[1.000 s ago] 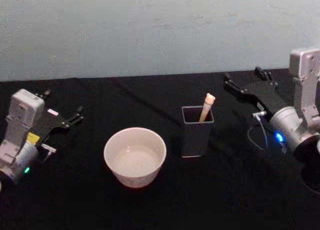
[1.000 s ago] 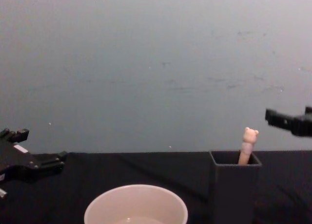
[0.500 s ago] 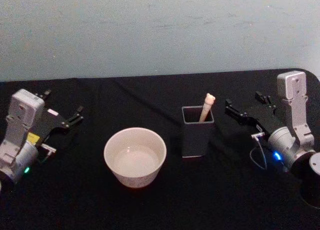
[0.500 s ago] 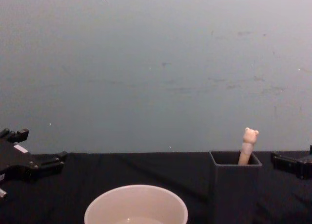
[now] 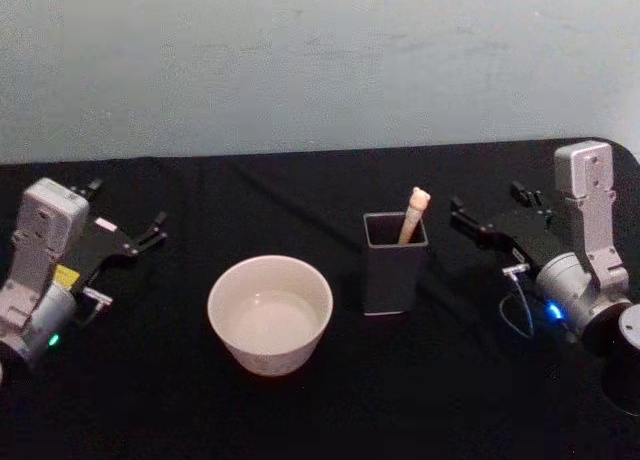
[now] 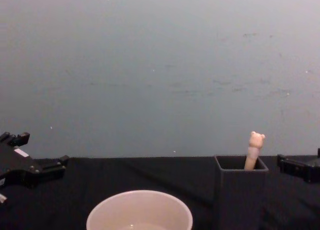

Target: Pick up the stirring spoon with one hand, stir inside the cup, then place it back in its original position.

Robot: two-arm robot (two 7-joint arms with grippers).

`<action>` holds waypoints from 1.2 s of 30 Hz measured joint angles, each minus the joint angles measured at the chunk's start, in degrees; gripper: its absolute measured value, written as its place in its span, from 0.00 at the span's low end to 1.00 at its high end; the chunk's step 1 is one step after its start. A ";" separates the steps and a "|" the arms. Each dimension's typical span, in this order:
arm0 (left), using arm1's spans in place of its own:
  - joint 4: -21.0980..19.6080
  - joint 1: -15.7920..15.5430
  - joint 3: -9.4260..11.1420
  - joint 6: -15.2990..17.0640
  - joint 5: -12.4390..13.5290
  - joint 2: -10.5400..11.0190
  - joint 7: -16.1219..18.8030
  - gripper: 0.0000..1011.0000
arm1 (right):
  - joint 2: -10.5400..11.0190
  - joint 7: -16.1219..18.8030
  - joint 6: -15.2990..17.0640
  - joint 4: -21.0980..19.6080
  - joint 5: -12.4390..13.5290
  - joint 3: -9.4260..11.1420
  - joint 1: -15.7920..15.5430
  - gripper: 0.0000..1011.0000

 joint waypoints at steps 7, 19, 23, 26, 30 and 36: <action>0.00 0.00 0.00 0.00 0.00 0.00 0.00 0.99 | 0.03 0.00 -0.04 -0.05 0.03 -0.04 0.00 0.99; 0.00 0.00 0.00 0.00 0.00 0.00 0.00 0.99 | 0.05 0.00 -0.09 -0.12 0.11 -0.05 0.00 0.99; 0.00 0.00 0.00 0.00 0.00 0.00 0.00 0.99 | 0.05 0.00 -0.10 -0.14 0.13 -0.05 0.00 0.99; 0.00 0.00 0.00 0.00 0.00 0.00 0.00 0.99 | 0.06 0.00 -0.09 -0.13 0.14 -0.05 0.00 0.99; 0.00 0.00 0.00 0.00 0.00 0.00 0.00 0.99 | 0.06 -0.01 -0.10 -0.14 0.14 -0.05 0.00 0.99; 0.00 0.00 0.00 0.00 0.00 0.00 0.00 0.99 | 0.05 0.00 -0.09 -0.13 0.14 -0.05 0.00 0.99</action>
